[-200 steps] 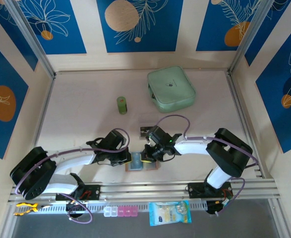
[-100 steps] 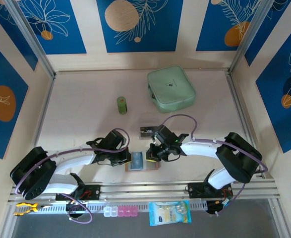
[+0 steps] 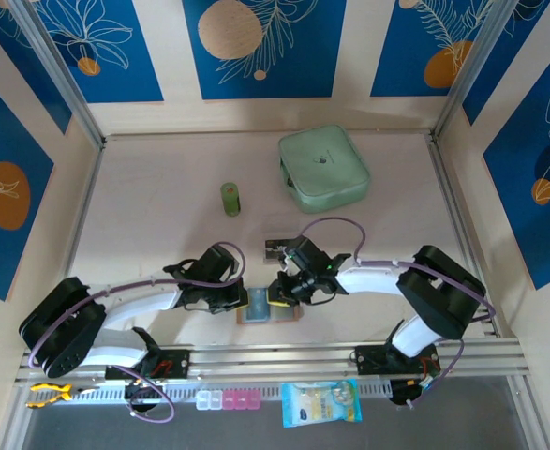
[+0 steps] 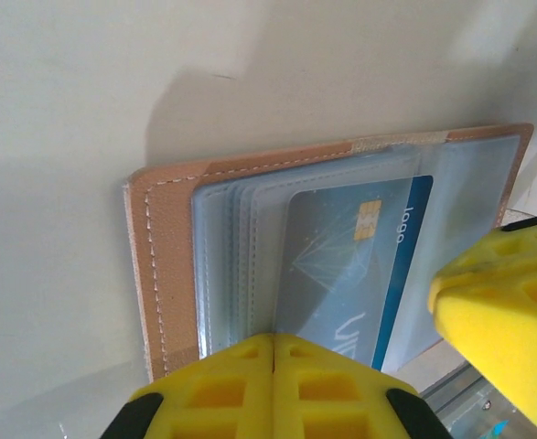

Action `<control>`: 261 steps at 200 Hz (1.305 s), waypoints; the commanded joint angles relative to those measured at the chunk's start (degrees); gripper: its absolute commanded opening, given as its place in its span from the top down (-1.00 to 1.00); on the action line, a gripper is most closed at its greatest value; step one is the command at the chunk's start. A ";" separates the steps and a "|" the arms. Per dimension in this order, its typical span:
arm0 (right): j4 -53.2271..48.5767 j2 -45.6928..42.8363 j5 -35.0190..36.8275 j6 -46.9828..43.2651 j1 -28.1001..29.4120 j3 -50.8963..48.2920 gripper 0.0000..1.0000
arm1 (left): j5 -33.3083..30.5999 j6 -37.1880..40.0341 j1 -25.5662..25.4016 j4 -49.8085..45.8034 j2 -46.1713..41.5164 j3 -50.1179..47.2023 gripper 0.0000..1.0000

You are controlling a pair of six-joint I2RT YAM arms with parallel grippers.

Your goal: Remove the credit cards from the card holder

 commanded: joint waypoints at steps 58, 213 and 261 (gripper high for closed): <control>5.21 4.23 -3.07 1.46 0.95 0.64 0.69 | -0.70 0.87 -0.03 -1.10 1.03 -0.43 0.98; 12.97 4.73 -4.69 4.02 0.36 -3.28 0.87 | -0.88 0.59 0.01 -0.95 1.17 -1.05 0.99; 11.65 1.62 -3.70 3.28 -0.57 -5.05 1.00 | -1.01 0.58 0.01 -1.27 0.87 -1.23 0.99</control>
